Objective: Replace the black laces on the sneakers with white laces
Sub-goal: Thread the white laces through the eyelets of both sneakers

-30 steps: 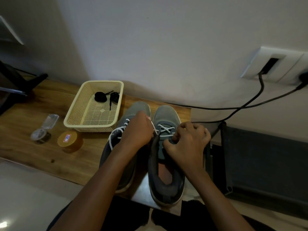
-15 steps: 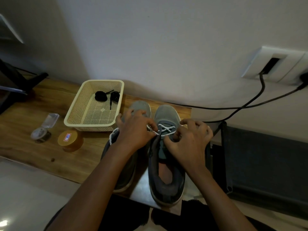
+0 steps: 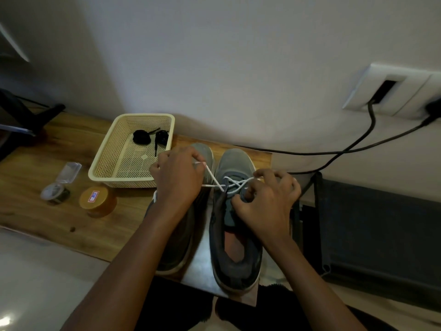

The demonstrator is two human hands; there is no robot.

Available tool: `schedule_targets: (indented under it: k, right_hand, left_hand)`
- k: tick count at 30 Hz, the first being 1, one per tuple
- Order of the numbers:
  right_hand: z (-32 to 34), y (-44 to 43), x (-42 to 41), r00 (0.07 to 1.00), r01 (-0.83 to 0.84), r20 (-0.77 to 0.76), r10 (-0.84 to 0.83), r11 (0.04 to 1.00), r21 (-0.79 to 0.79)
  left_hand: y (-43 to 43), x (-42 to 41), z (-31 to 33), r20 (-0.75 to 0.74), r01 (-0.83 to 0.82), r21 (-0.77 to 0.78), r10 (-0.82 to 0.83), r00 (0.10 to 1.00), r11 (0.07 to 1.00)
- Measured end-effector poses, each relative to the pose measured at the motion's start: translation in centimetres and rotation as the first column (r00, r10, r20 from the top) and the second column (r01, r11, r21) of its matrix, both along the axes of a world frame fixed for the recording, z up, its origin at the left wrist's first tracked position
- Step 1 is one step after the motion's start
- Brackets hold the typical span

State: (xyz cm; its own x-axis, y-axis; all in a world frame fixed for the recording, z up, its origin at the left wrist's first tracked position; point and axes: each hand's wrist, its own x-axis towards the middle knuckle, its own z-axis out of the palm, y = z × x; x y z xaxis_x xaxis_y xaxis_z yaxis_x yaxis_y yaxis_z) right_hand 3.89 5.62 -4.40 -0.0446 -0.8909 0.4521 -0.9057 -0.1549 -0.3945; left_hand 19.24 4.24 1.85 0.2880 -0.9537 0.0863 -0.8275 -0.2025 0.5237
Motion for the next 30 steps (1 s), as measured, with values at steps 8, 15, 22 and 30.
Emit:
schedule_targets:
  k: [8, 15, 22, 30]
  right_hand:
    - [0.2, 0.1, 0.0, 1.000, -0.021, 0.020, 0.021, 1.000, 0.008]
    - [0.2, 0.0, 0.0, 0.999, -0.022, 0.034, 0.022, 1.000, 0.018]
    - [0.5, 0.1, 0.1, 0.999, -0.028, 0.044, 0.027, 0.999, 0.025]
    - [0.6, 0.2, 0.1, 0.998, -0.035, 0.048, 0.034, 0.999, 0.019]
  left_hand:
    - [0.1, -0.9, -0.4, 0.090, 0.261, 0.295, -0.299, 0.950, 0.919]
    - [-0.1, -0.7, -0.4, 0.080, 0.141, 0.245, -0.165, 0.983, 0.959]
    - [-0.1, -0.3, -0.2, 0.031, 0.193, 0.201, -0.203, 0.979, 0.960]
    - [0.0, -0.7, -0.4, 0.081, 0.209, 0.320, -0.246, 0.966, 0.924]
